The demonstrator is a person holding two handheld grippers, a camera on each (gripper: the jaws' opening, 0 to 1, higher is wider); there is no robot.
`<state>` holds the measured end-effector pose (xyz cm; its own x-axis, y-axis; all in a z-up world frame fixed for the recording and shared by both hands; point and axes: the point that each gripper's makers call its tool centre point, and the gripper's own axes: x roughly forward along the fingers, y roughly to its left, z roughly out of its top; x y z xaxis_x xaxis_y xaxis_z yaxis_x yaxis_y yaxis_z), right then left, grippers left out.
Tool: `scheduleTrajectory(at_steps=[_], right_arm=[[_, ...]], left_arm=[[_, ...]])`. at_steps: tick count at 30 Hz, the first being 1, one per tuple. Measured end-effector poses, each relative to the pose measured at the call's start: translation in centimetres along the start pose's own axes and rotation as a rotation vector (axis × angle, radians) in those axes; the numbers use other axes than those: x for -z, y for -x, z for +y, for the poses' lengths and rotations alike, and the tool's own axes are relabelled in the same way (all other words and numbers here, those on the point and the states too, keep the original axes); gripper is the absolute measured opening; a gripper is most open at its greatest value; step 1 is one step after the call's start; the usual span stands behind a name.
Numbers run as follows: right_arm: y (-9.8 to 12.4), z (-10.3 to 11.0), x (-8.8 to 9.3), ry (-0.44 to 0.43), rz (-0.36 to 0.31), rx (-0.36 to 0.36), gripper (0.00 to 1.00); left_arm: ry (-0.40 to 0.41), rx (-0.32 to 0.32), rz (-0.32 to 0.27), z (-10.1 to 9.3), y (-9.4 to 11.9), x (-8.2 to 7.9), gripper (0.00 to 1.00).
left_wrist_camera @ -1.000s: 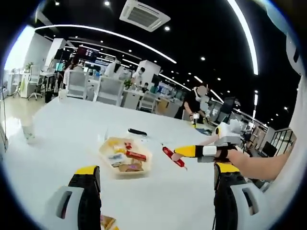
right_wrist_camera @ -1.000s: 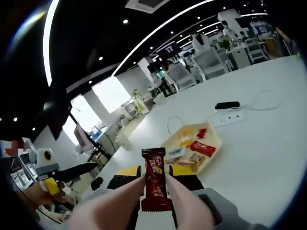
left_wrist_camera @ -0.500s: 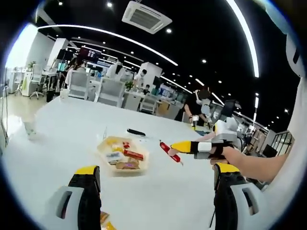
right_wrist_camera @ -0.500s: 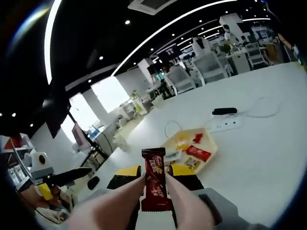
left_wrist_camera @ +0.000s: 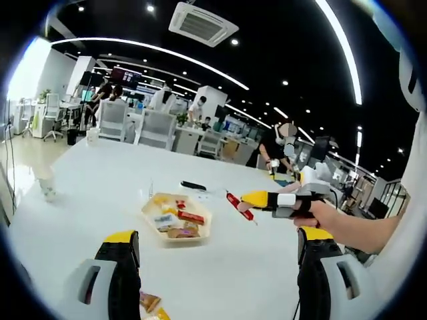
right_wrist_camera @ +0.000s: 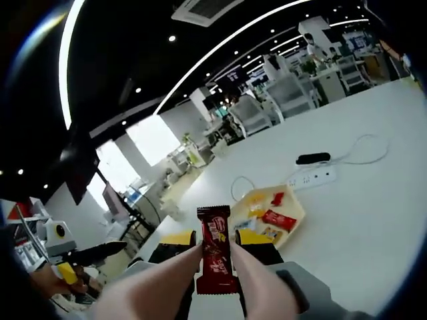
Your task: Place the target food into the container with the food tongs after gripping and lifting it, then release it inside without dropping or visibly crushing the food.
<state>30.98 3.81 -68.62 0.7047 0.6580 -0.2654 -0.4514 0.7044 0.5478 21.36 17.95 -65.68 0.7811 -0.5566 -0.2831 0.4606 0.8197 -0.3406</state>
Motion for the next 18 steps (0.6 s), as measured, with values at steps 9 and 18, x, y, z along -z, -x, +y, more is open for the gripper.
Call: scheduleTrajectory(at_steps=[9,18], right_arm=[[-1.7,-1.1,-0.1,-0.042,-0.011,0.044,0.22],[-1.8,-0.7,-1.5,-0.008,-0.016,0.085,0.22]], left_arm=[[-0.01,0.034,0.018,2.4,-2.0,-1.3,0.99],[0.016,0.114,0.003,3.4,-4.1,-2.2,0.99]])
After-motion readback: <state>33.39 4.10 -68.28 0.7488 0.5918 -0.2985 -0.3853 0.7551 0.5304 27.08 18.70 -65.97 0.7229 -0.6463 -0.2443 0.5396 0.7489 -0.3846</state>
